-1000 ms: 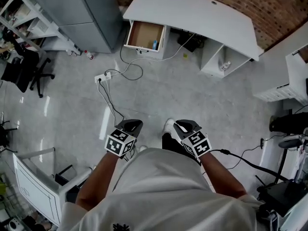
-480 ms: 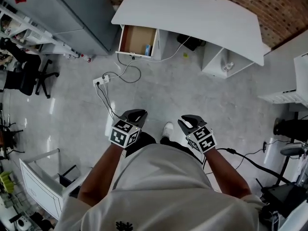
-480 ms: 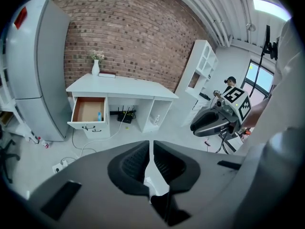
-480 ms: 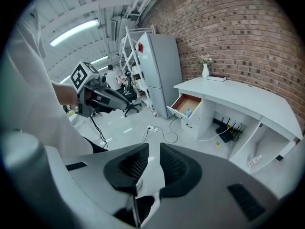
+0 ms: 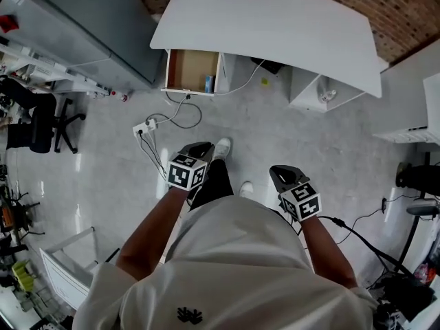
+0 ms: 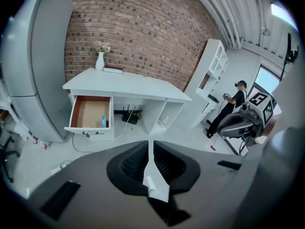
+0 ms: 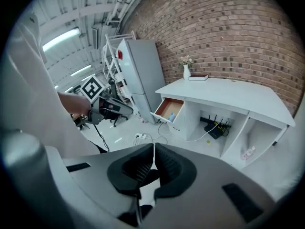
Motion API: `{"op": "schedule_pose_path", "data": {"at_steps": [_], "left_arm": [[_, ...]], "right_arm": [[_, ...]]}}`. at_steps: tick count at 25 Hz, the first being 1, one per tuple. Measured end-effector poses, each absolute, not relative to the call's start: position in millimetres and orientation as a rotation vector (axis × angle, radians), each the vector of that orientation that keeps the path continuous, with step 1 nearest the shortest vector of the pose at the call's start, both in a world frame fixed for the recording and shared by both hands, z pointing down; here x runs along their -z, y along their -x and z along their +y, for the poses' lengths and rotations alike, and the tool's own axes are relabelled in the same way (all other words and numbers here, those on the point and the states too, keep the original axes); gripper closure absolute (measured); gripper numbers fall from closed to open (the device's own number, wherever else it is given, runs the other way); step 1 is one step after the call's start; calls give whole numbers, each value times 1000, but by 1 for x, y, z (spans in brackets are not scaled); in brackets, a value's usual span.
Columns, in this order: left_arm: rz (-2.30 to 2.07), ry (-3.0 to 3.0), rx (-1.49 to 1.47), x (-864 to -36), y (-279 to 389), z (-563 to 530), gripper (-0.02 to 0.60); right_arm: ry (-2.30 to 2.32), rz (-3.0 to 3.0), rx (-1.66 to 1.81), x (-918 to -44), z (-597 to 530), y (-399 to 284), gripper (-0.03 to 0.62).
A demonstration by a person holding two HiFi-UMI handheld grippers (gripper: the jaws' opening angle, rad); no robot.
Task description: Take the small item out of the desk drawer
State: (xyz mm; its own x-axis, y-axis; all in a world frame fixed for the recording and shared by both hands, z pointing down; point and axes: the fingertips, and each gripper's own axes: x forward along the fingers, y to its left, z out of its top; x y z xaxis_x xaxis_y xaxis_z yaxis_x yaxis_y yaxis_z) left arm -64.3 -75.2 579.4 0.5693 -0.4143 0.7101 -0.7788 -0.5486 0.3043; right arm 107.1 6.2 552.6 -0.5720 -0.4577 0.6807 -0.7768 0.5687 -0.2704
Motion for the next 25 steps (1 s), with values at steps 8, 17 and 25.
{"op": "schedule_pose_path", "data": {"at_steps": [8,17,25], "left_arm": [[-928,-2159,-841,-625,84,-206,551],[-943,-2031,-924,-709,107,-319,435],[-1002,-1922,-1036,-782,119,-380,428]], "right_arm": [[-1198,-2132,-854,-549,-71,-121,557],[-1329,-1967,-994,-562,-109,-103,556],[-1429,-1797,-1078,-561,-117,-114,556]]}}
